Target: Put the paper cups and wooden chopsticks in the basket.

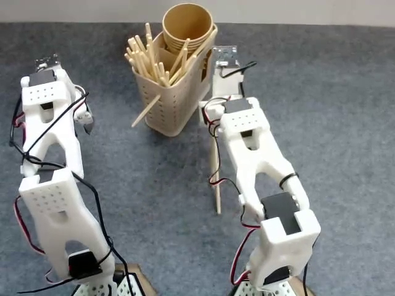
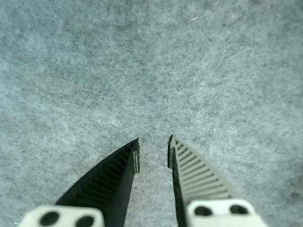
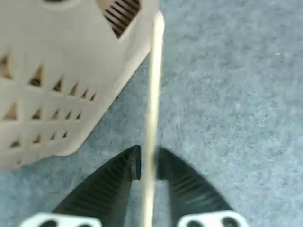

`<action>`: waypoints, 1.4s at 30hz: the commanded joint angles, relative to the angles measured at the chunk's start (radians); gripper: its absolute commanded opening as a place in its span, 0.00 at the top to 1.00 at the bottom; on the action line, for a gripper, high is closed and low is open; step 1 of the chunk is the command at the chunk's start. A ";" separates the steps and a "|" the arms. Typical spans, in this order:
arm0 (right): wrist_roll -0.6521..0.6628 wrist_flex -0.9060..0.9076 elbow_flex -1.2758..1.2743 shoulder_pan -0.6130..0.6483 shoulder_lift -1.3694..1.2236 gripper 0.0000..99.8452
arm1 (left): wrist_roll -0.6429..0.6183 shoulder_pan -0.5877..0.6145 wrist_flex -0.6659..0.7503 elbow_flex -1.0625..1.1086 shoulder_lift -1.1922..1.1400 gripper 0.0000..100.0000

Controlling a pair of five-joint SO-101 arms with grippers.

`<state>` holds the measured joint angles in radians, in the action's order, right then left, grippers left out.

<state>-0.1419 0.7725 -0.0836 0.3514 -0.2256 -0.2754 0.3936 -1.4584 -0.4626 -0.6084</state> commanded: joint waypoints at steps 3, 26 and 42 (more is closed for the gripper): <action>0.054 0.021 0.001 -0.013 -0.028 0.70 | -0.005 -0.007 0.003 -0.007 0.021 0.88; 0.049 -0.160 -0.331 0.065 -0.044 0.81 | -0.005 -0.008 0.003 -0.008 0.021 0.88; 0.121 0.047 -0.211 0.008 0.097 1.00 | -0.005 -0.007 0.005 -0.008 0.022 0.88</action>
<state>-0.0483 0.7495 -0.3675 0.3544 -0.2378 -0.2754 0.3936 -1.4584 -0.4626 -0.6084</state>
